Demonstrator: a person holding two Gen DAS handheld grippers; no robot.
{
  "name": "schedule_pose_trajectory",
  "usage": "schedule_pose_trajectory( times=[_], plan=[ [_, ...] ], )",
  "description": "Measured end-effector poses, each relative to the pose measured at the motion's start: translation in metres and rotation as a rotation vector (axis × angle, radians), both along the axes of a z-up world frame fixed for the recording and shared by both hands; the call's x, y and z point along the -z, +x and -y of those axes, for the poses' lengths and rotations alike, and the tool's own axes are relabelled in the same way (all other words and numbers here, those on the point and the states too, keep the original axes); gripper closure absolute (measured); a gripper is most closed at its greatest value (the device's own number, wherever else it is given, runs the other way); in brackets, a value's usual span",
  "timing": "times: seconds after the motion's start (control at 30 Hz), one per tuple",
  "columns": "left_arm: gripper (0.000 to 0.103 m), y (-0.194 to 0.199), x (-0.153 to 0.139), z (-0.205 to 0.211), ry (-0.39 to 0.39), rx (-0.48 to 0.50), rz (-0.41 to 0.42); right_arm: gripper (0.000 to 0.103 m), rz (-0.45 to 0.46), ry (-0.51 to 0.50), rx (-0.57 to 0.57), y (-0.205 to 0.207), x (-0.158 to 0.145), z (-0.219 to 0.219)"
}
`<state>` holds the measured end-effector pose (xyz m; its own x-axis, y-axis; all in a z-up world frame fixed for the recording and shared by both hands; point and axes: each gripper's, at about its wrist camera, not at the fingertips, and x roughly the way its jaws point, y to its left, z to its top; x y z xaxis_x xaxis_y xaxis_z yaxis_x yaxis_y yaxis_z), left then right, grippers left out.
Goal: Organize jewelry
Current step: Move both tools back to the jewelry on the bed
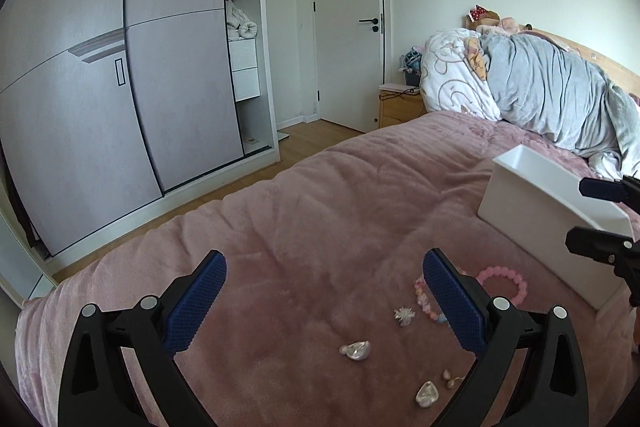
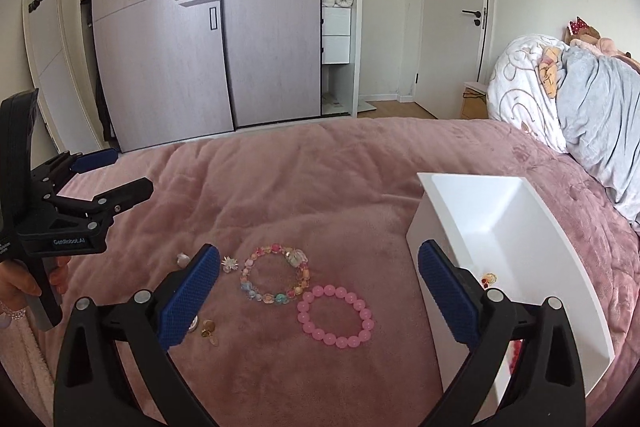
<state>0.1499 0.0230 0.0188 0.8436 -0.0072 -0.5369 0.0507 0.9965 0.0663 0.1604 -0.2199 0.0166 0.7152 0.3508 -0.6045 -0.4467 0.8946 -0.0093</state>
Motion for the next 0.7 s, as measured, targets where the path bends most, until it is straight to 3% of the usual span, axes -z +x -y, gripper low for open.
schedule_pose_trajectory(
  times=[0.13, 0.23, 0.63, 0.7],
  plan=[
    [0.003, -0.003, 0.032, 0.005, 0.075, 0.058, -0.007, 0.005, -0.029, -0.047, 0.004, 0.005, 0.03, -0.01],
    [0.003, 0.001, 0.051, 0.006, 0.082, 0.104, -0.048, 0.005, -0.051, -0.07, 0.008, 0.009, 0.05, -0.013],
    [0.004, 0.017, 0.074, -0.002, -0.023, 0.156, -0.147, 0.012, -0.081, -0.108, 0.016, 0.022, 0.101, -0.028],
    [0.008, 0.02, 0.079, -0.003, -0.032, 0.155, -0.166, 0.015, -0.088, -0.109, 0.022, 0.025, 0.107, -0.028]
  ],
)
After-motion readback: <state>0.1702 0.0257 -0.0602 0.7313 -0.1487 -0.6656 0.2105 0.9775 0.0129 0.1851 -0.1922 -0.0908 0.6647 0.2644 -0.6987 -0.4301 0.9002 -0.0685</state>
